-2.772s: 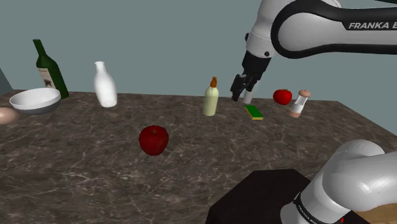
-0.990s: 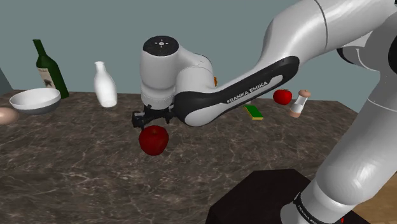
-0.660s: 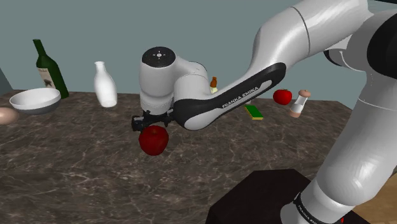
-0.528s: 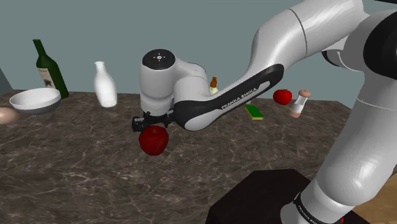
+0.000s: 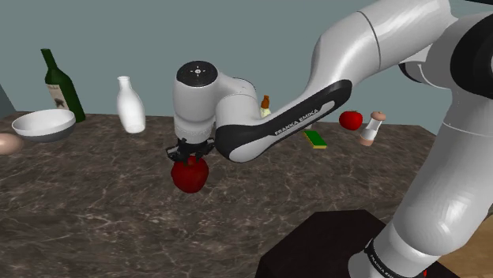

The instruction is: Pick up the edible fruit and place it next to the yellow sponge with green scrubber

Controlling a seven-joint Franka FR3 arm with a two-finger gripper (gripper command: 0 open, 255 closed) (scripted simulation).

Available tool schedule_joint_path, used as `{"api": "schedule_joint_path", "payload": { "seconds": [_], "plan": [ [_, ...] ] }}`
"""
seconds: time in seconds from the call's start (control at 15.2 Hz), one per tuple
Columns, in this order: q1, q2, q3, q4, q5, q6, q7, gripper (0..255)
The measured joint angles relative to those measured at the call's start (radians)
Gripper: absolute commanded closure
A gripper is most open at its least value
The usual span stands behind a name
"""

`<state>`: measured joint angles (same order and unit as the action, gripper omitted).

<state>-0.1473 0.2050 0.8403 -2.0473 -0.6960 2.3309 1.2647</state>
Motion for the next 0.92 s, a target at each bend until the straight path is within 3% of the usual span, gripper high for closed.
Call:
{"api": "schedule_joint_path", "payload": {
  "seconds": [0.53,0.92],
  "plan": [
    [0.001,0.002,0.000,-0.001,0.000,0.001,0.001,255],
    [-0.018,-0.039,0.020,0.023,0.067,-0.036,-0.058,255]
  ]
}}
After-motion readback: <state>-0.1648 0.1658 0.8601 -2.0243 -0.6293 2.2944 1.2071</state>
